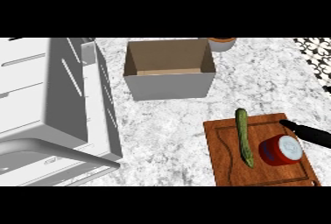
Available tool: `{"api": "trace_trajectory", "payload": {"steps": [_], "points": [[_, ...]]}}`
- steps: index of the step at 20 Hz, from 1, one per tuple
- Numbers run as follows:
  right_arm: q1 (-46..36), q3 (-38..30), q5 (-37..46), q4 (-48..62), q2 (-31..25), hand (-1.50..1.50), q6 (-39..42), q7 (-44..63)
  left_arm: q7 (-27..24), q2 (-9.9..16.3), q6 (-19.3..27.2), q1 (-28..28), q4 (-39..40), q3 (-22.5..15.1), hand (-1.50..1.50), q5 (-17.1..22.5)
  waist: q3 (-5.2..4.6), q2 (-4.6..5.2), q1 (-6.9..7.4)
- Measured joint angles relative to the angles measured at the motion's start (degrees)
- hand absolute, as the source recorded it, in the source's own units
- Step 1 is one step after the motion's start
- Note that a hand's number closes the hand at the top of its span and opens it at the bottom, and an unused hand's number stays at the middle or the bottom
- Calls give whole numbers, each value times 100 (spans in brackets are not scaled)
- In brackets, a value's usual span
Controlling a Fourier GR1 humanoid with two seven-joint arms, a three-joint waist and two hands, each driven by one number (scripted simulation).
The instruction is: Pick the can from the cutting board and place it in the cardboard box
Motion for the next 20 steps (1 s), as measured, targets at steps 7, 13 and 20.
{"api": "trace_trajectory", "payload": {"steps": [7,13,20], "points": [[484,303,803,-137,-1367,-150,668,682,-19,-1,-335,-25,0,80,0,35,6,12,29],[829,851,1184,-498,-2433,-150,1758,1622,-7,-1,-494,-59,22,122,0,114,8,16,59],[861,1311,1117,-1292,-2867,-150,2567,2939,61,-3,-506,-136,71,119,0,191,11,24,124]]}}
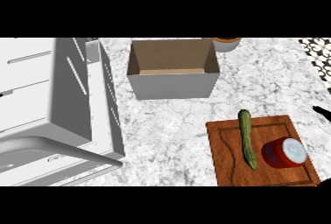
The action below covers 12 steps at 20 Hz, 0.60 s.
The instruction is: Pick the can from the cutting board and place it in the cardboard box
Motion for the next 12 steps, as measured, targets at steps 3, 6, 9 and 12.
{"api": "trace_trajectory", "payload": {"steps": [3,6,9,12], "points": [[54,112,48,-253,5,-150,43,442,28,-3,50,-4,10,12,0,28,5,-3,4],[29,244,189,-384,133,-150,-43,847,-32,-12,72,-29,23,6,0,46,11,2,27],[-61,366,317,-475,237,-150,-81,1222,-16,-16,76,-64,38,-16,0,61,16,12,60],[-57,504,458,-497,322,-150,-69,1482,-3,-17,86,-72,40,-21,0,80,19,20,73]]}}
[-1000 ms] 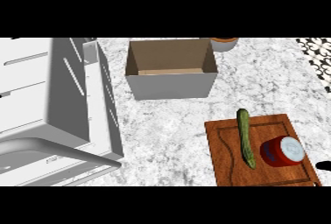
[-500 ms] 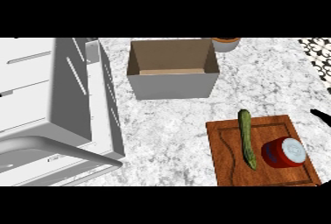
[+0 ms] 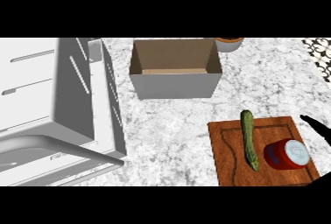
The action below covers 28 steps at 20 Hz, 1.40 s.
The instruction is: Pick the can from the cutting board and place it in the cardboard box
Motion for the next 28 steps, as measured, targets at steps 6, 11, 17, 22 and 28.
{"api": "trace_trajectory", "payload": {"steps": [6,11,17,22,28], "points": [[-67,142,208,90,214,-150,-33,230,37,23,23,-10,20,-28,0,117,0,5,16],[-54,239,411,173,380,-150,-93,206,45,52,65,14,19,-48,0,211,1,6,5],[-54,325,562,92,570,-150,-142,300,55,99,103,55,25,-85,0,320,-3,-8,-20],[-116,368,704,223,737,-150,-209,269,70,136,170,52,35,-141,0,398,-6,-4,-10],[-156,394,834,477,900,-150,-235,157,166,189,242,54,34,-222,0,495,-13,8,3]]}}
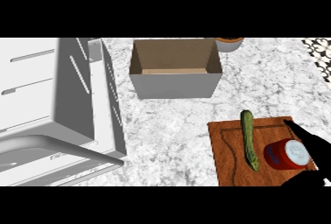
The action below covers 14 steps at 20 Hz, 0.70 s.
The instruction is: Pick the can from the cutting board and place it in the cardboard box
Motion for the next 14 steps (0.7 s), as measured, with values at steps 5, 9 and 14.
{"api": "trace_trajectory", "payload": {"steps": [5,9,14], "points": [[-45,125,196,241,144,-150,-10,-122,-37,39,66,-2,10,-64,0,68,-4,0,7],[-123,129,240,438,236,150,31,-198,-82,76,77,-6,26,-123,0,124,-14,-8,13],[-170,144,429,534,343,150,-89,-353,-78,127,127,7,41,-195,0,199,-23,-25,4]]}}
